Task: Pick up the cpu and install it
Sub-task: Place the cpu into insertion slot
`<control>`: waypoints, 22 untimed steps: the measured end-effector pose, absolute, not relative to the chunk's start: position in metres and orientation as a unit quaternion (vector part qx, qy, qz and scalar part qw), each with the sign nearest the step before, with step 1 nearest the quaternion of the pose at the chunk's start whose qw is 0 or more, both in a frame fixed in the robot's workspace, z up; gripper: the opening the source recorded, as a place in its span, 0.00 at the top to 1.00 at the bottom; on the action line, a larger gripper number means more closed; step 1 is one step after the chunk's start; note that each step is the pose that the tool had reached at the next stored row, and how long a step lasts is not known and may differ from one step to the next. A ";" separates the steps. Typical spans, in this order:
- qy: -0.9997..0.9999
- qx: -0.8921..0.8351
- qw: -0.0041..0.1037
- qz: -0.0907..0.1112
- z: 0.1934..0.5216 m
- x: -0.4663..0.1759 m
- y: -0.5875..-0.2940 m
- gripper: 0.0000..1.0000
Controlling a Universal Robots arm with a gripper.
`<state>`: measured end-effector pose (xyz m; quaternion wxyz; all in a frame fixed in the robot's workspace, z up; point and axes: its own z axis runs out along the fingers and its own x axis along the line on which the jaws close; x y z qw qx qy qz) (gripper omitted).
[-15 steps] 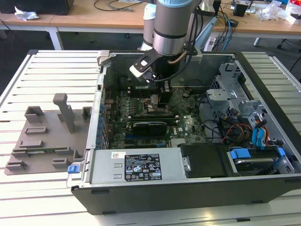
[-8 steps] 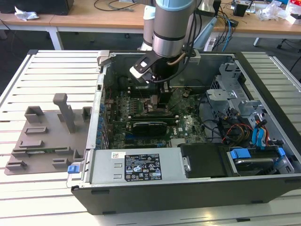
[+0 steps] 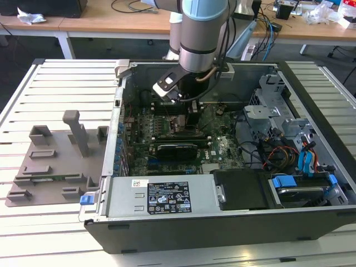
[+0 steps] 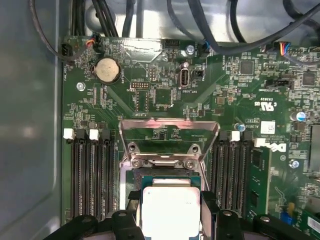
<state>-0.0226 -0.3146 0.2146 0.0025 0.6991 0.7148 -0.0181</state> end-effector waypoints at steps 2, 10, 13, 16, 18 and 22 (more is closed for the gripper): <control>0.715 0.699 0.003 -0.018 0.210 -0.025 -0.315 0.45; 0.715 0.699 0.003 -0.018 0.201 -0.025 -0.312 0.45; 0.715 0.699 0.003 -0.018 0.199 -0.025 -0.312 0.45; 0.715 0.699 0.003 -0.018 0.197 -0.025 -0.311 0.45; 0.715 0.699 0.003 -0.018 0.197 -0.025 -0.311 0.45; 0.715 0.699 0.002 -0.018 0.197 -0.025 -0.311 0.37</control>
